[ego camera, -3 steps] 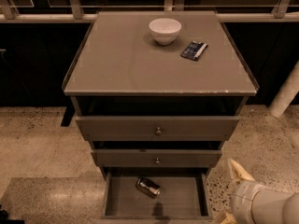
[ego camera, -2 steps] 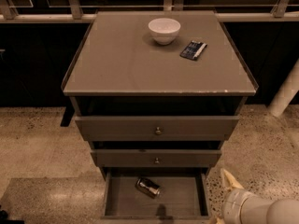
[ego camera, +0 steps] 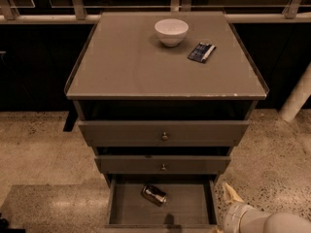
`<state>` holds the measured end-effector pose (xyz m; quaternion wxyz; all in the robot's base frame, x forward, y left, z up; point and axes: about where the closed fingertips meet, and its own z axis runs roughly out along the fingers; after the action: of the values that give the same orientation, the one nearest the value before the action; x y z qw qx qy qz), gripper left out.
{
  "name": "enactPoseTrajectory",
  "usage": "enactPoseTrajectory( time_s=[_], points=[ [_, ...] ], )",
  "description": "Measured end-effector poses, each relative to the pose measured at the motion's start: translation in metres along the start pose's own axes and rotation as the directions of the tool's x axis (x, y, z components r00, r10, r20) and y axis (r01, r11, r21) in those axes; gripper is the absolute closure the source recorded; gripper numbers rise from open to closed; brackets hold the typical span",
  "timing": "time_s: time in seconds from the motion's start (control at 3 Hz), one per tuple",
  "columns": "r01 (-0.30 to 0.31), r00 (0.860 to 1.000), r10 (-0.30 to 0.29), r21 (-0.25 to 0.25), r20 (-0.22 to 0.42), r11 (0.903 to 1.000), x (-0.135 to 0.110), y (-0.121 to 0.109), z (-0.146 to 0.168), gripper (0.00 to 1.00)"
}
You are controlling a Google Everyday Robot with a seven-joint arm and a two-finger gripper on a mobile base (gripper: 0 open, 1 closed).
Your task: Pick orange can from bottom drawer and place on counter
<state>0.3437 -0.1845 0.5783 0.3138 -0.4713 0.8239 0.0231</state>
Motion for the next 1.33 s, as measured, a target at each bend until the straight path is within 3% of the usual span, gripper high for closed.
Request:
enactPoseTrajectory(
  time_s=[0.33,0.67,1.0,1.33],
  points=[
    [-0.047,0.999,0.046,-0.04,-0.005,0.9981,0.015,0.011,0.027,0.0],
    [-0.097,0.995,0.099,-0.063,0.018,0.9932,0.031,0.018,0.074,0.0],
    [-0.147,0.986,0.152,-0.067,0.067,0.9869,0.042,0.021,0.122,0.0],
    [-0.175,0.969,0.188,-0.093,0.159,0.9802,0.042,0.022,0.162,0.0]
  ],
)
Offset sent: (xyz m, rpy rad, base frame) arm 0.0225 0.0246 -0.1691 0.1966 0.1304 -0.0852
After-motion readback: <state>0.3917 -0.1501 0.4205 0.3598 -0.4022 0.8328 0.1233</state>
